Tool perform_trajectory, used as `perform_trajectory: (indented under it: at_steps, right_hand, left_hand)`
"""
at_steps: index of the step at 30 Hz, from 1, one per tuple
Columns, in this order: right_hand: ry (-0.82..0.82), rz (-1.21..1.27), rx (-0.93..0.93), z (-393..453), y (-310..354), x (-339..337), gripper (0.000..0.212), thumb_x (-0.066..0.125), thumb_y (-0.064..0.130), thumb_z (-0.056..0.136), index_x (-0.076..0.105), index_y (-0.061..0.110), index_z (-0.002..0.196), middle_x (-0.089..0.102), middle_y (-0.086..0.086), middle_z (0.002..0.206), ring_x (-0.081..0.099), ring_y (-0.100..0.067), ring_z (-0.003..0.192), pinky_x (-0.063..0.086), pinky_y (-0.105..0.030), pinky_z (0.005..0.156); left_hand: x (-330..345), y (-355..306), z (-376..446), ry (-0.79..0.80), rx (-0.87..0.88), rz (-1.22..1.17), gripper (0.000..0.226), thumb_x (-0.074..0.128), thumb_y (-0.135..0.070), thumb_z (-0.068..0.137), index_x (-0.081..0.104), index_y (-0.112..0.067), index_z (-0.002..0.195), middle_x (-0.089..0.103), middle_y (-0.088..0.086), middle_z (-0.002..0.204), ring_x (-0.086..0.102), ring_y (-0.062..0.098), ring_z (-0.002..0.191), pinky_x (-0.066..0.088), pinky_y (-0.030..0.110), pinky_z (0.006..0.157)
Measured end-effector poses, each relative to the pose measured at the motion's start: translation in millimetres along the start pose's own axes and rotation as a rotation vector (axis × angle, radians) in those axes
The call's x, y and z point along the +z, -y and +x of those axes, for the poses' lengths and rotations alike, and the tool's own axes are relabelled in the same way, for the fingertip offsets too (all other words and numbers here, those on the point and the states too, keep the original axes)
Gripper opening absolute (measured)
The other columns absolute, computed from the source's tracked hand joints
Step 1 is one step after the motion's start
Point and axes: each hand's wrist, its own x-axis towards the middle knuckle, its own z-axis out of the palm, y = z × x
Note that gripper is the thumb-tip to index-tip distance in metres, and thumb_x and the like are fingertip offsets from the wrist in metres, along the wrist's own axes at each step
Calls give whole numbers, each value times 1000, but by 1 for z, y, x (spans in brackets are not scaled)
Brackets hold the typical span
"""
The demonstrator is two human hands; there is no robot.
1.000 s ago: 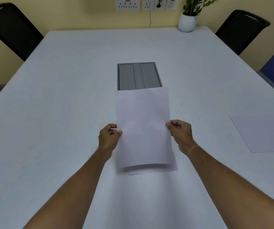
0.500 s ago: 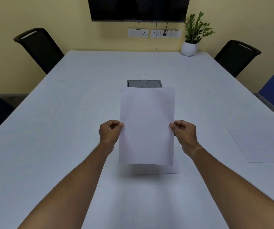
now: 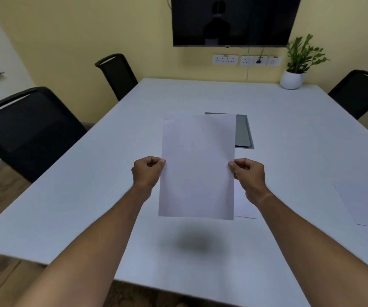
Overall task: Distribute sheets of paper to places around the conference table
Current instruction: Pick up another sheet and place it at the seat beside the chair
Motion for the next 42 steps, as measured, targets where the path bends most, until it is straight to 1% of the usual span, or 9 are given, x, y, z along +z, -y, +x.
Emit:
perform_trajectory:
  at_steps: [6, 9, 13, 19, 27, 30, 33, 37, 42]
  right_hand:
    - [89, -4, -28, -35, 9, 38, 4, 73, 7, 87, 71, 8, 91, 72, -8, 90, 66, -18, 81, 55, -27, 74]
    - [135, -5, -41, -46, 15, 62, 9, 73, 7, 87, 72, 3, 95, 72, -13, 94, 67, -20, 83, 57, -32, 80]
    - [176, -12, -62, -58, 21, 101, 4, 74, 8, 87, 73, 7, 90, 73, -11, 89, 66, -18, 78, 55, -28, 74]
    - [217, -37, -79, -77, 21, 180, 8, 74, 8, 86, 72, 14, 81, 73, -5, 82, 67, -15, 74, 55, -26, 70]
    - [186, -37, -49, -104, 2, 296, 2, 74, 9, 87, 73, 8, 88, 73, -10, 86, 67, -19, 76, 57, -31, 74]
    - [163, -11, -14, -109, -5, 324, 10, 74, 8, 87, 72, 1, 94, 72, -12, 87, 67, -20, 77, 59, -34, 78]
    - [153, 9, 13, -106, -10, 349, 12, 74, 9, 87, 71, 0, 95, 73, -10, 85, 68, -19, 77, 59, -32, 75]
    - [152, 27, 42, -91, -17, 373, 5, 73, 9, 88, 71, 4, 90, 74, -8, 85, 69, -17, 76, 60, -31, 74]
    - [205, 32, 74, -56, -28, 406, 3, 71, 6, 88, 73, 4, 89, 77, -9, 88, 73, -19, 80, 60, -28, 70]
  left_hand:
    - [-61, -1, -22, -82, 6, 20, 13, 73, -15, 86, 71, -14, 73, 72, 6, 84, 67, 22, 78, 58, 43, 87]
    - [-91, -2, -23, -118, 12, 23, 12, 73, -16, 86, 71, -13, 75, 72, 5, 85, 68, 22, 80, 59, 42, 87]
    - [-131, 1, -14, -161, 24, 19, 11, 73, -16, 86, 71, -13, 76, 72, 5, 86, 69, 23, 84, 59, 41, 86]
    - [-207, 16, 20, -176, 20, 14, 12, 72, -17, 87, 71, -14, 75, 73, 4, 84, 70, 22, 84, 59, 38, 84]
    - [-309, 33, 94, -122, 8, 65, 7, 72, -17, 87, 74, -11, 84, 73, 3, 89, 68, 20, 85, 59, 38, 85]
    - [-330, 39, 122, -102, 13, 85, 7, 72, -17, 86, 74, -12, 83, 73, 2, 88, 68, 18, 83, 58, 35, 83]
    - [-342, 44, 148, -77, 11, 93, 7, 72, -18, 86, 74, -14, 81, 73, 0, 88, 68, 17, 85, 58, 31, 79]
    - [-348, 52, 178, -57, 3, 110, 7, 72, -18, 86, 73, -16, 79, 71, -3, 84, 66, 12, 79, 51, 22, 68]
    - [-347, 64, 230, -36, -7, 116, 8, 73, -17, 85, 72, -17, 77, 71, -3, 82, 65, 12, 76, 51, 22, 67]
